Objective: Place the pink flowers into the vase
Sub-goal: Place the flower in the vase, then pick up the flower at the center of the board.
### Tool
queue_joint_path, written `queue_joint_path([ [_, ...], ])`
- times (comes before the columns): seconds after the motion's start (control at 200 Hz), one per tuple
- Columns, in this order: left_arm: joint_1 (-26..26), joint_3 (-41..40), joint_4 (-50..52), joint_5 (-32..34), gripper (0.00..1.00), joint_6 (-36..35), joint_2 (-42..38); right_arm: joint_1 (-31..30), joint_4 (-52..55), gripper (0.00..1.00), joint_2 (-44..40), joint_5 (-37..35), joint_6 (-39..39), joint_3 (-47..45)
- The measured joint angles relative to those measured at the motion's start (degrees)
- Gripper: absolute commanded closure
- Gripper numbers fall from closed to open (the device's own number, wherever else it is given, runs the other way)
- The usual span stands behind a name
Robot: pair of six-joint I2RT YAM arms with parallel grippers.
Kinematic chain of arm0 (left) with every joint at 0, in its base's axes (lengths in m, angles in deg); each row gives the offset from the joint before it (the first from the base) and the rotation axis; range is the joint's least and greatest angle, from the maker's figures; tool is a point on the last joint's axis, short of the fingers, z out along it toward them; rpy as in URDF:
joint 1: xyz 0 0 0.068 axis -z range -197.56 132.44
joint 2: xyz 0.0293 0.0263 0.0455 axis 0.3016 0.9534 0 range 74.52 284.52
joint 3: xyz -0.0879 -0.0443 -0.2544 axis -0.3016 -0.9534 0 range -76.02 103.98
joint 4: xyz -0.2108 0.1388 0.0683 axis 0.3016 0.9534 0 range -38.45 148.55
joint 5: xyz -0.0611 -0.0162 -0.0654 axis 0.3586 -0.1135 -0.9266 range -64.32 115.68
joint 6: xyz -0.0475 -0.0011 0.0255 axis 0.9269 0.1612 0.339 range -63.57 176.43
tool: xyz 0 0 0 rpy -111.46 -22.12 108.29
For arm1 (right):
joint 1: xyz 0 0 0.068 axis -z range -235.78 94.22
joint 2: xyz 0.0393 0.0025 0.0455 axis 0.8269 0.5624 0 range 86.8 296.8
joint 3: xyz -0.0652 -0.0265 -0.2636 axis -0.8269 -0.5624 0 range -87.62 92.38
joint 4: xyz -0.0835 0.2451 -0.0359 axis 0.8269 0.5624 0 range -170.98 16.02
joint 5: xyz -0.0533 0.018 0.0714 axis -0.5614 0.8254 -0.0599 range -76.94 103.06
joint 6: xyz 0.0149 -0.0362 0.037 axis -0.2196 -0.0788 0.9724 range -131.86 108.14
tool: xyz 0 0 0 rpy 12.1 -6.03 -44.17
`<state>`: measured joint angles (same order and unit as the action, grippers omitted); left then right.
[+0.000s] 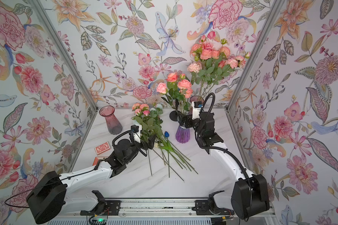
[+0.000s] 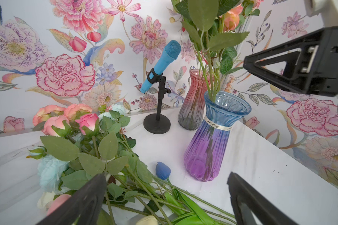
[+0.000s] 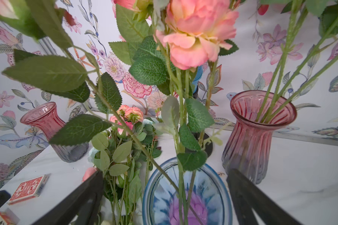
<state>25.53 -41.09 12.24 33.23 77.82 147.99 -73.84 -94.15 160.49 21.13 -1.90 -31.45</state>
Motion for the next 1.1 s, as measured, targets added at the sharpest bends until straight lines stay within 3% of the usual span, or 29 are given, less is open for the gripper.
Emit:
queue_joint_path([
  [0.165,-0.1,0.3,0.7,2.9,0.00,0.9,-0.1,-0.2,1.4,0.01,-5.1,-0.2,-0.1,-2.3],
  [0.385,-0.3,7.0,11.0,3.6,0.01,7.6,-0.1,-0.4,3.4,0.01,-10.2,-0.5,0.2,-4.5],
  [0.696,-2.1,6.9,24.3,3.7,0.00,17.2,0.0,-2.2,8.5,0.01,-10.4,1.4,0.4,-4.4],
  [0.931,-4.7,3.2,26.7,2.0,0.00,22.1,0.4,-2.2,12.5,0.01,-10.4,-0.5,0.4,-3.9],
  [1.096,-6.1,3.1,26.9,-0.8,0.00,23.8,3.3,-1.4,15.3,0.01,-10.4,-5.5,0.4,-2.6],
])
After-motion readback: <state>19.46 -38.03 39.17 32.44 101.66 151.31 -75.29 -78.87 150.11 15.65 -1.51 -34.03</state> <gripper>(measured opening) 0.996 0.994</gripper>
